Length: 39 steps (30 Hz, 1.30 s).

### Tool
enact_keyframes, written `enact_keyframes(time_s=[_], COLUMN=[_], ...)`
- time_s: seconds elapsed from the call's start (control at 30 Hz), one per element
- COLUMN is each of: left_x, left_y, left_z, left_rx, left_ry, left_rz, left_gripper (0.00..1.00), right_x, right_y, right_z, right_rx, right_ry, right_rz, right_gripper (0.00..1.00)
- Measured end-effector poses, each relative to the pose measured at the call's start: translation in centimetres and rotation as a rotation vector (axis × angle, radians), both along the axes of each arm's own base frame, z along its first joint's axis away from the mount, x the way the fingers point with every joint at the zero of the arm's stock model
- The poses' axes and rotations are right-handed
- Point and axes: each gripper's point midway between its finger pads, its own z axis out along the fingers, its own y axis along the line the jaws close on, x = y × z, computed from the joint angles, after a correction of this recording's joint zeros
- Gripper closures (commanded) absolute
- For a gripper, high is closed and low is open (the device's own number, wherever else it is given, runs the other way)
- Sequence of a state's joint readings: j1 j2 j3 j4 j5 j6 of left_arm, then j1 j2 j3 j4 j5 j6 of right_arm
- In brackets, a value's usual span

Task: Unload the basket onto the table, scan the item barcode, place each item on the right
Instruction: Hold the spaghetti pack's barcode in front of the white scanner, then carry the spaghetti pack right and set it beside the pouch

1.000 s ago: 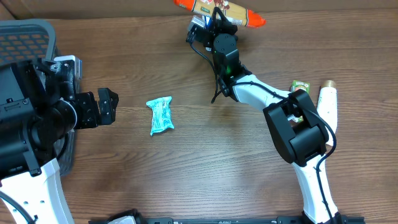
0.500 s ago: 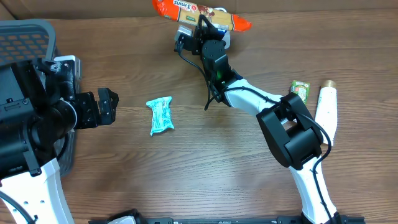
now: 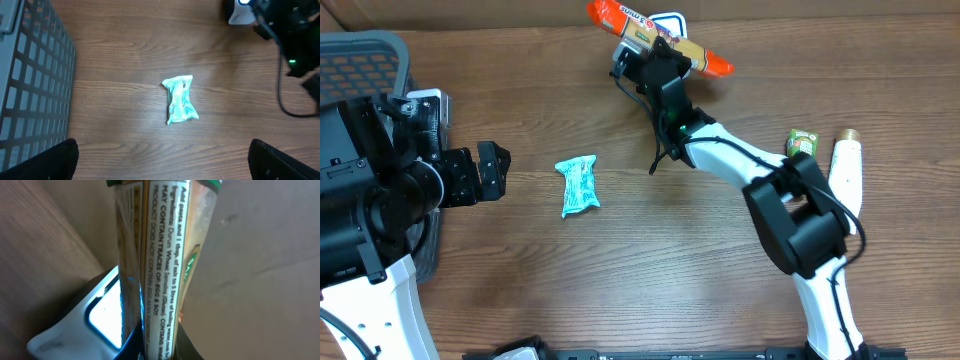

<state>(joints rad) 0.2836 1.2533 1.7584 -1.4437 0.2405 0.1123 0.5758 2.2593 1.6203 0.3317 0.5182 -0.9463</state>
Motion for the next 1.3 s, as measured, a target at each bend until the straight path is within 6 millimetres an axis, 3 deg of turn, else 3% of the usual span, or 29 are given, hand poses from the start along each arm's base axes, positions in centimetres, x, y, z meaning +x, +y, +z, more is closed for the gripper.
enact_keyframes(time_s=[0.07,0.17,0.27,0.3,0.4,0.47,0.6,0.8,0.9,1.07,1.3], left_x=[0.0,0.0,0.0,0.0,0.0,0.0,0.0,0.0,0.0,0.0,0.0], left_y=[0.0,0.0,0.0,0.0,0.0,-0.1,-0.1,-0.1,-0.1,-0.1,-0.1], left_z=[0.0,0.0,0.0,0.0,0.0,0.0,0.0,0.0,0.0,0.0,0.0], left_rx=[0.0,0.0,0.0,-0.001,-0.002,-0.002,-0.002,-0.002,-0.002,-0.002,-0.002], left_ry=[0.0,0.0,0.0,0.0,-0.001,-0.001,0.0,-0.001,-0.001,-0.001,-0.001], left_rz=[0.0,0.0,-0.001,-0.001,-0.002,-0.002,-0.002,-0.002,-0.002,-0.002,-0.002], left_gripper=[0.0,0.0,0.01,0.0,0.0,0.01,0.01,0.0,0.0,0.0,0.0], right_x=[-0.9,-3.1,-6.7,-9.0,-12.9,-15.4,-18.4,-20.1,-20.5,-19.3,-19.8], right_y=[-0.5,-1.6,-3.3,-4.4,-6.7,-9.0,-13.7,-18.2,-19.1,-19.5,-20.7], right_z=[1.3,5.0,9.6,11.7,14.5,15.0,11.4,1.4,-2.5,-6.7,-11.9], right_rx=[0.045,0.144,0.275,0.357,0.505,0.618,0.757,0.779,0.763,0.761,0.709], right_ry=[0.052,0.116,0.201,0.254,0.362,0.469,0.687,0.96,1.073,1.156,1.273], right_rz=[-0.016,-0.033,-0.046,-0.046,-0.056,-0.105,-0.322,-0.634,-0.714,-0.74,-0.825], right_gripper=[0.96,0.96,0.96,0.96,0.96,0.96,0.96,0.96,0.96,0.96,0.96])
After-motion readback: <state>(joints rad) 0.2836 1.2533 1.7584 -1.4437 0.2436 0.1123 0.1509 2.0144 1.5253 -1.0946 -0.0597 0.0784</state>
